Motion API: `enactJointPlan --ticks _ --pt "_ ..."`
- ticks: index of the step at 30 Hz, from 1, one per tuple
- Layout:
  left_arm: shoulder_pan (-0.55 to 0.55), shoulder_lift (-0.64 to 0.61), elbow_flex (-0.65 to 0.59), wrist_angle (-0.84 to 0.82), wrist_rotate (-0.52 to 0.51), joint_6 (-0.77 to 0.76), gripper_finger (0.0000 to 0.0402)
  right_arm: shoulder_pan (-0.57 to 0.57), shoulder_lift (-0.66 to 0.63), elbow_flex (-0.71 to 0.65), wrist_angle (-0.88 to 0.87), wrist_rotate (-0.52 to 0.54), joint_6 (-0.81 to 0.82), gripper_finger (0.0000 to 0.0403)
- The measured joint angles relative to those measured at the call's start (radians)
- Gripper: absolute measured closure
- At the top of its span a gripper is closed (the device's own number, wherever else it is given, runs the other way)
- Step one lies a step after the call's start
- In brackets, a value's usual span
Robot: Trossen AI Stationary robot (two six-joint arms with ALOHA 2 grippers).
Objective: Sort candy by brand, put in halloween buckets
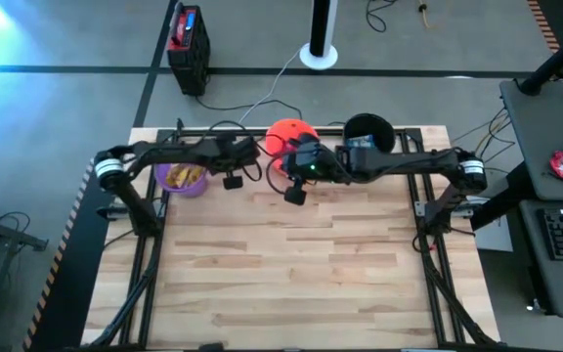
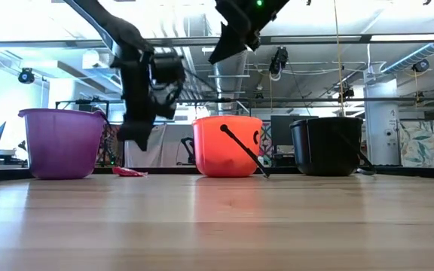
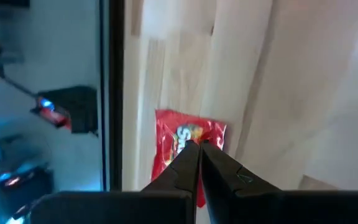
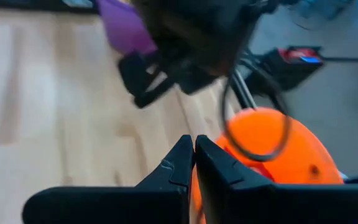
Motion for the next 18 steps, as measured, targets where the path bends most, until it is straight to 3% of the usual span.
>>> enactJointPlan --ticks 4,18 --pt "0.021 0.065 -0.005 0.005 -0.037 -0.043 0.0402 0.004 0.0 -0.036 -0.002 0.068 0.013 0.0391" --pt "0.032 0.173 -0.027 0.089 -0.09 -0.077 0.0402 0.004 -0.004 -0.055 0.006 0.075 0.036 0.0391"
